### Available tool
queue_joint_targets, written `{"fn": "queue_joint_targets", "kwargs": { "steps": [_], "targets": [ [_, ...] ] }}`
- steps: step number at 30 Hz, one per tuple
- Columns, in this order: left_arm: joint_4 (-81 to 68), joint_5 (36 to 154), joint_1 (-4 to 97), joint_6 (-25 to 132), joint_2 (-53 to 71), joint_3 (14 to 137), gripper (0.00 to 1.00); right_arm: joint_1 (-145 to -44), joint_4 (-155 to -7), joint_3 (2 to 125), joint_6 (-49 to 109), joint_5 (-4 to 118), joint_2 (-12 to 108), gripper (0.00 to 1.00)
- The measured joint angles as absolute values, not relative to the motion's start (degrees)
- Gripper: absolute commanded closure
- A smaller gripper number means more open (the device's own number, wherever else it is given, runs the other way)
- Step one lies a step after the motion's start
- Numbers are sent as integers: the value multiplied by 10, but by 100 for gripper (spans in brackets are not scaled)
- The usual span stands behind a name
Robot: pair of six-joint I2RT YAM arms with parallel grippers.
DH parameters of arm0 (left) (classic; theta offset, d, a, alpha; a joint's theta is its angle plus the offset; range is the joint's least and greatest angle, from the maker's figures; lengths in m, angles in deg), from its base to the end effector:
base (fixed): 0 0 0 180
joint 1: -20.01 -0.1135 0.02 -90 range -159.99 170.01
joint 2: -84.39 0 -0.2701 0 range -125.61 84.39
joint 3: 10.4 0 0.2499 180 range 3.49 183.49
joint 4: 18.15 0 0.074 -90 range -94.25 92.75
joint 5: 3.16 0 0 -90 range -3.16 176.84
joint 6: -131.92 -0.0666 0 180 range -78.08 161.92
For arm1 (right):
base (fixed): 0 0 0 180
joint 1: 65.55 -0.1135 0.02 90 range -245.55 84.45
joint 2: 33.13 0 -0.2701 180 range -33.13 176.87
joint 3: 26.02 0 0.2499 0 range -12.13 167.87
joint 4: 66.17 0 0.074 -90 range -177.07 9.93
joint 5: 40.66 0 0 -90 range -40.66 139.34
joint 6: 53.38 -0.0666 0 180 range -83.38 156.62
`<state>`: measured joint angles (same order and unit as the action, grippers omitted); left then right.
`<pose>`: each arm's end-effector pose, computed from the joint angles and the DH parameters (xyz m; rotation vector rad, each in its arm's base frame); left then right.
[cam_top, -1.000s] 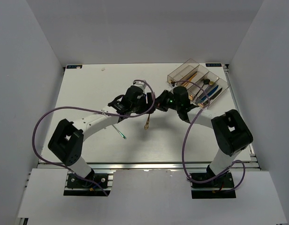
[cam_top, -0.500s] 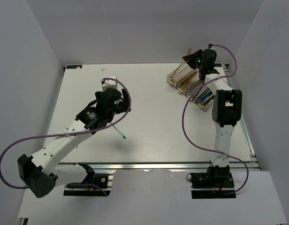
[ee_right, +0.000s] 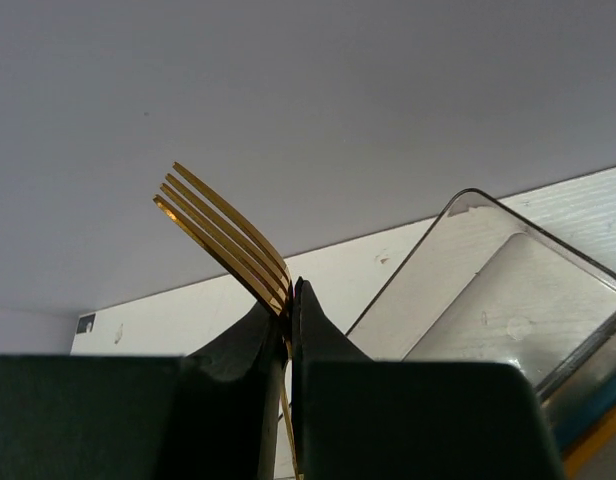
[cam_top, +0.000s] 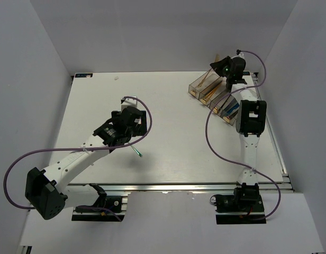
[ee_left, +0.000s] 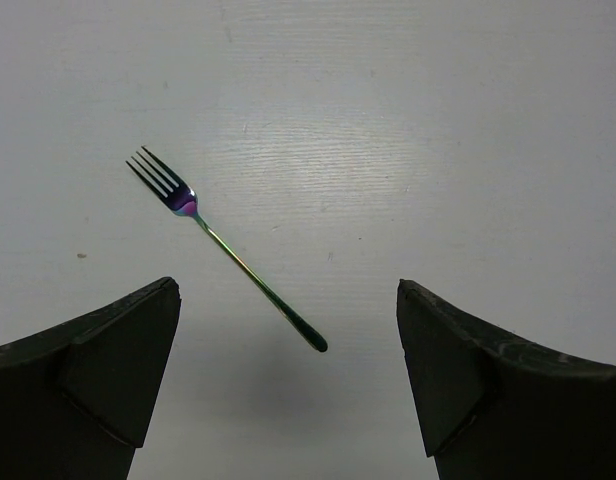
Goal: Sort the eating utensils into containers
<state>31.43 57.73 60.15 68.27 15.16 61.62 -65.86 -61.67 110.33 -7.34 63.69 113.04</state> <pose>0.2230 -0.1456 0.2819 0.0404 2.2608 0.0001 0.6284 0.0199 0.2084 0.4540 1.6616 0.7871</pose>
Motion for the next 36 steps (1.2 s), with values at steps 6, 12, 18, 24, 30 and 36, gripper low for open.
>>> {"fn": "queue_joint_targets", "kwargs": {
  "steps": [6, 12, 18, 24, 30, 36],
  "targets": [
    [314, 579, 601, 683, 152, 616, 2, -668, -576, 1060, -63, 644, 1128, 83],
    [314, 579, 601, 683, 154, 616, 2, -672, -583, 1018, -59, 628, 1125, 30],
    [315, 576, 601, 695, 159, 616, 2, -671, -604, 1038, -42, 614, 1090, 11],
    [318, 561, 601, 742, 157, 611, 2, -671, -652, 1053, -9, 595, 1031, 11],
    [330, 522, 601, 849, 121, 610, 2, -675, -758, 1045, 27, 546, 906, 11],
    [395, 501, 596, 996, 25, 624, 2, -731, -854, 865, 103, 452, 663, 11]
  ]
}}
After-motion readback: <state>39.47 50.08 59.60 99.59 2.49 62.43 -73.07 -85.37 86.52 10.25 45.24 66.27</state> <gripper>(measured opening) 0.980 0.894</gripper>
